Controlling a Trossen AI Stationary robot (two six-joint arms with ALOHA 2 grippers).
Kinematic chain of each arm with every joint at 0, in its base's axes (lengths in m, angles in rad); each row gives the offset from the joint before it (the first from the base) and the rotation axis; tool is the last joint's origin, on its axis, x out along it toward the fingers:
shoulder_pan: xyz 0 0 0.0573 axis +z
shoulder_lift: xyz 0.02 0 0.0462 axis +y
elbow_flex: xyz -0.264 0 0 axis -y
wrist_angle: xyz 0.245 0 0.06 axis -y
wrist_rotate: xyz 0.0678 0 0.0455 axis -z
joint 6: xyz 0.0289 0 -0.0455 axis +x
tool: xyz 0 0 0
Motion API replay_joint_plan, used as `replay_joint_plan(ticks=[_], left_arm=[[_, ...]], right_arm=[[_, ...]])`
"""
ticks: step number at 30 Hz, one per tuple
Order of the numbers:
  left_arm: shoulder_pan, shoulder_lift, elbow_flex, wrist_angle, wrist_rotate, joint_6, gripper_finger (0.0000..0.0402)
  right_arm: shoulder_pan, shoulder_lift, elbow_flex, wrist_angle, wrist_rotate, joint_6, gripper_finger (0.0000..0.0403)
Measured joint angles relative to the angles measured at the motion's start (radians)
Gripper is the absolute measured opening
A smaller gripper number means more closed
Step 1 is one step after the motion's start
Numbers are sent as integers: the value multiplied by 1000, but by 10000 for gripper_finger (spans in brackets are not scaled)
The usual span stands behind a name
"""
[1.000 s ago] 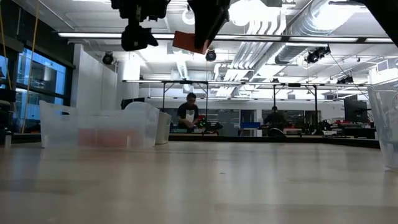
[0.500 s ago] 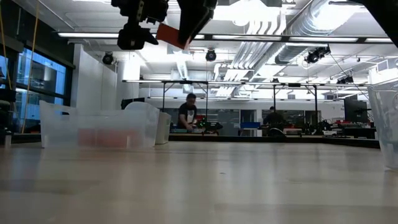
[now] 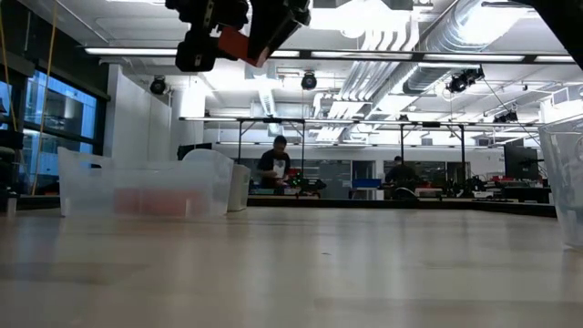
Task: Sort & place blocks by color
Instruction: Put the orange block into the top transparent bin
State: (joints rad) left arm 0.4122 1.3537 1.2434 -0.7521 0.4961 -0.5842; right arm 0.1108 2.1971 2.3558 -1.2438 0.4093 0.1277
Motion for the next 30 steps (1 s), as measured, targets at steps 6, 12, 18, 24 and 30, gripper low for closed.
replay_joint_plan(ticks=[6,12,18,24,30], left_arm=[[0,0,0,-2,-3,1,174],[0,0,0,2,-4,36,148],[1,-2,0,4,1,46,107],[2,-2,0,17,-7,57,88],[1,-1,0,22,-11,85,85]], right_arm=[[0,0,0,0,19,15,105],[0,-8,0,0,36,50,105],[-3,-11,-1,11,16,56,105],[-7,-11,-1,-1,9,108,105],[-11,-13,-1,-8,-10,138,155]])
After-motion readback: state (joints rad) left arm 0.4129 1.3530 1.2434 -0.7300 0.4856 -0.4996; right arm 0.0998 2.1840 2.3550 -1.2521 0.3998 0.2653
